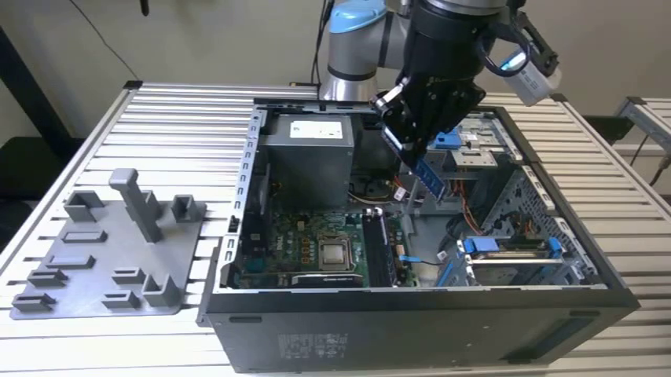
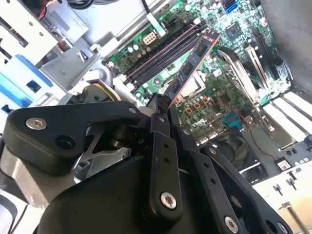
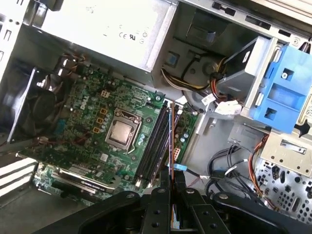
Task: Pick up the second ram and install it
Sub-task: 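Insert the second ram into the second slot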
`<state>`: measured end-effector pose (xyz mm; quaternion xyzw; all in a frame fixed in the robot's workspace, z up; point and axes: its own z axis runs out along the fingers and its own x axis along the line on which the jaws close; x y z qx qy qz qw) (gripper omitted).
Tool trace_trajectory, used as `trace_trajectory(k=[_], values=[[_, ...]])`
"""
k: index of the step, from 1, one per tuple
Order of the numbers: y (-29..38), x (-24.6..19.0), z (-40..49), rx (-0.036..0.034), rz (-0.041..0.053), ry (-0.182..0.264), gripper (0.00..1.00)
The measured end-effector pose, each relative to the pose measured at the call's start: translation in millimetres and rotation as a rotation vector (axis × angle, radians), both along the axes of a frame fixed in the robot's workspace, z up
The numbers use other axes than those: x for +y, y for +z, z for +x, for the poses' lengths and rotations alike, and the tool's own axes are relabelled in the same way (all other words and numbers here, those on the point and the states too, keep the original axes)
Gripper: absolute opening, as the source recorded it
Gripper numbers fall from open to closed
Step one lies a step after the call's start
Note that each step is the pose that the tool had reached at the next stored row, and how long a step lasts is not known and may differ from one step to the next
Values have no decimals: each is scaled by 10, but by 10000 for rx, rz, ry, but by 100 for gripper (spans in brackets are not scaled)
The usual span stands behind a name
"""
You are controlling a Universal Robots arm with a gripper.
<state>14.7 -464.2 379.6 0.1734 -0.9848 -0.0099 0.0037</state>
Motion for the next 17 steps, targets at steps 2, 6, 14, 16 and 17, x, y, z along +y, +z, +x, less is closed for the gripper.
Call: trace_trajectory(k=[2,6,14,16,17], values=[[-13,-19,0,-9,0,-85,15],[-39,-53,0,-22,2,-252,15],[-95,-87,0,-30,-1,-600,15],[-116,-87,1,-41,0,-699,15],[-128,-88,0,-46,0,-763,15]])
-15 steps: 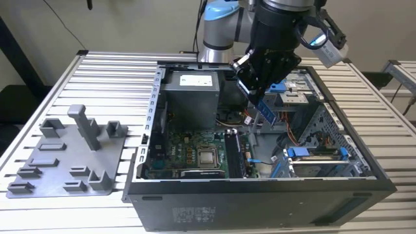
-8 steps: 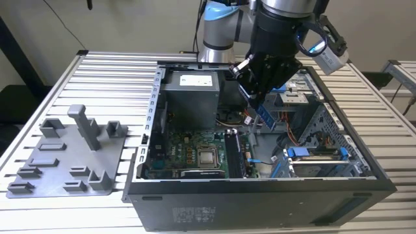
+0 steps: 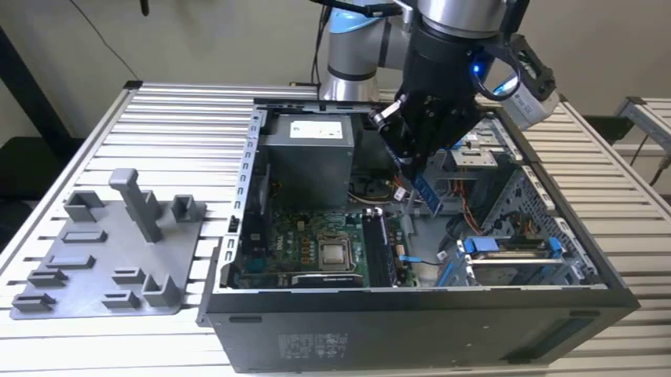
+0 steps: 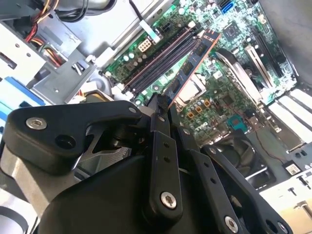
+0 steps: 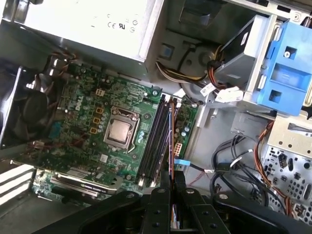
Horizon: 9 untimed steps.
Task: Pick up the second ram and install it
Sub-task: 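Insert the second ram into the second slot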
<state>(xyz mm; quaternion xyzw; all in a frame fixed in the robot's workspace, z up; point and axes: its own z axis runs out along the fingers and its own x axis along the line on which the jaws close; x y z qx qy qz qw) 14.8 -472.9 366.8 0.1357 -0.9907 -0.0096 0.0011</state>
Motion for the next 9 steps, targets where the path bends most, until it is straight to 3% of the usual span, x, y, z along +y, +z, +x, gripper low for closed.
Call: trace_trajectory(k=[9], values=[[-68,4,-26,-4,2,-717,15]])
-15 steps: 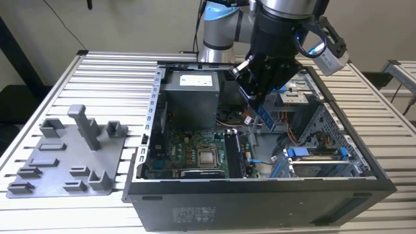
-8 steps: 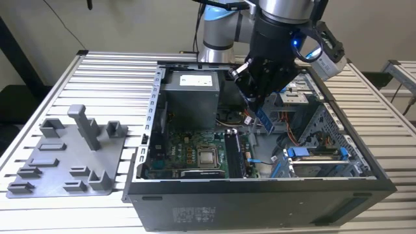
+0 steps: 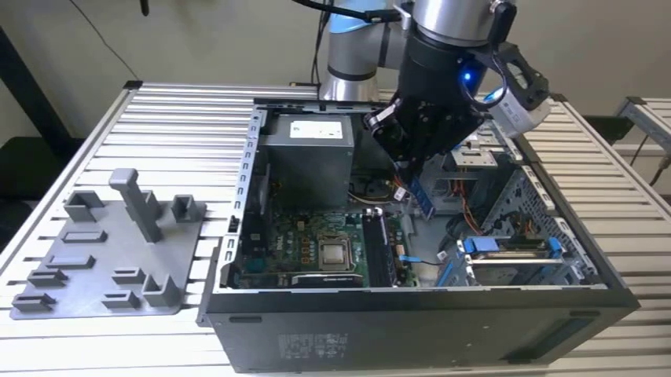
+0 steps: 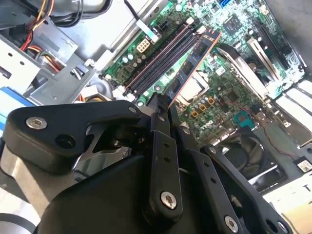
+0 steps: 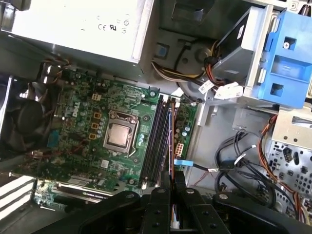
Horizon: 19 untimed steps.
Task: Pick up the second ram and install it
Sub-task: 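Insert the second ram into the second slot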
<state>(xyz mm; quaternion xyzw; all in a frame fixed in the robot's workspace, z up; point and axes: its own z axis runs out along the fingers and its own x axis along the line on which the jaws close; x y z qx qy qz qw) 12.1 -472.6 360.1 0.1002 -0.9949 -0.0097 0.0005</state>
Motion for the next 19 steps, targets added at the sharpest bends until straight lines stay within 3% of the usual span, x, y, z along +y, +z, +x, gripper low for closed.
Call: trace_trajectory(k=[9,19], values=[[-30,1,-6,0,-1,-687,15],[-33,1,-6,0,-3,-789,15]])
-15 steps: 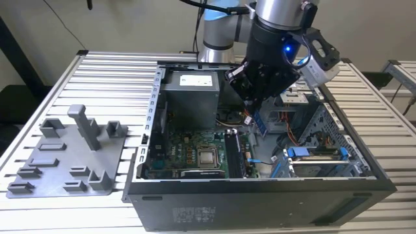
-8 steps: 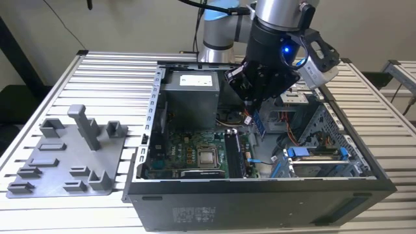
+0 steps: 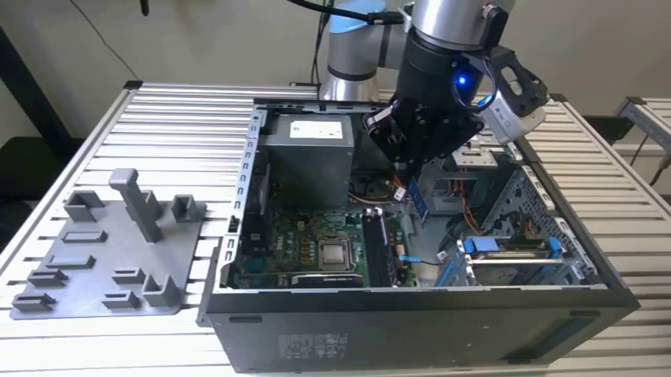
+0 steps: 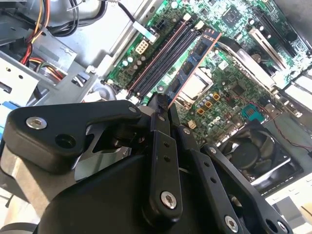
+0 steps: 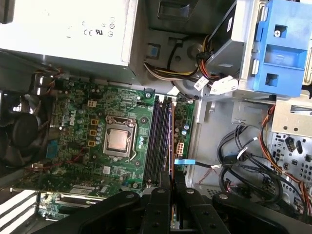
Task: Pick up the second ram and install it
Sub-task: 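Insert the second ram into the second slot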
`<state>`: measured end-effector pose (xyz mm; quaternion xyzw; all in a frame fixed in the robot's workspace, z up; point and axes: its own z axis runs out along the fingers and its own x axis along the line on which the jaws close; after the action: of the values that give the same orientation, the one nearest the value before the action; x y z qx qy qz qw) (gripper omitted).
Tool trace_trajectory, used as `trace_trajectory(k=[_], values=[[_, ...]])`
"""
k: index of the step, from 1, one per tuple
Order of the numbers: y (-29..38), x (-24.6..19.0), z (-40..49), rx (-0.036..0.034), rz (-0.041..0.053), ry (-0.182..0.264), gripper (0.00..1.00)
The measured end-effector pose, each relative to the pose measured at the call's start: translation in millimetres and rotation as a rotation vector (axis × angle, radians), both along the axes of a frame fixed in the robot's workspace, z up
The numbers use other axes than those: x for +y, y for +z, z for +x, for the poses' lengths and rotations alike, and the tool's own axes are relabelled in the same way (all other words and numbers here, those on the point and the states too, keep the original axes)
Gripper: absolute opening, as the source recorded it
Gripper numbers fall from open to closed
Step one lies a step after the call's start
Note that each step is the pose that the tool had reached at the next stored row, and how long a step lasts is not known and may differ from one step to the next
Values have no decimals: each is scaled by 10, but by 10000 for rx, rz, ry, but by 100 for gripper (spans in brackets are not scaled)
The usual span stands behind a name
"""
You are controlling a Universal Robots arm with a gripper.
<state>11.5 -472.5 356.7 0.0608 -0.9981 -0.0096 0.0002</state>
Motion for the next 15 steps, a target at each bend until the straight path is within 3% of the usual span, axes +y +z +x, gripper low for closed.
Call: trace_trajectory(k=[4,15], values=[[-11,0,-5,-1,2,-42,15],[-120,13,-64,0,-2,-855,15]])
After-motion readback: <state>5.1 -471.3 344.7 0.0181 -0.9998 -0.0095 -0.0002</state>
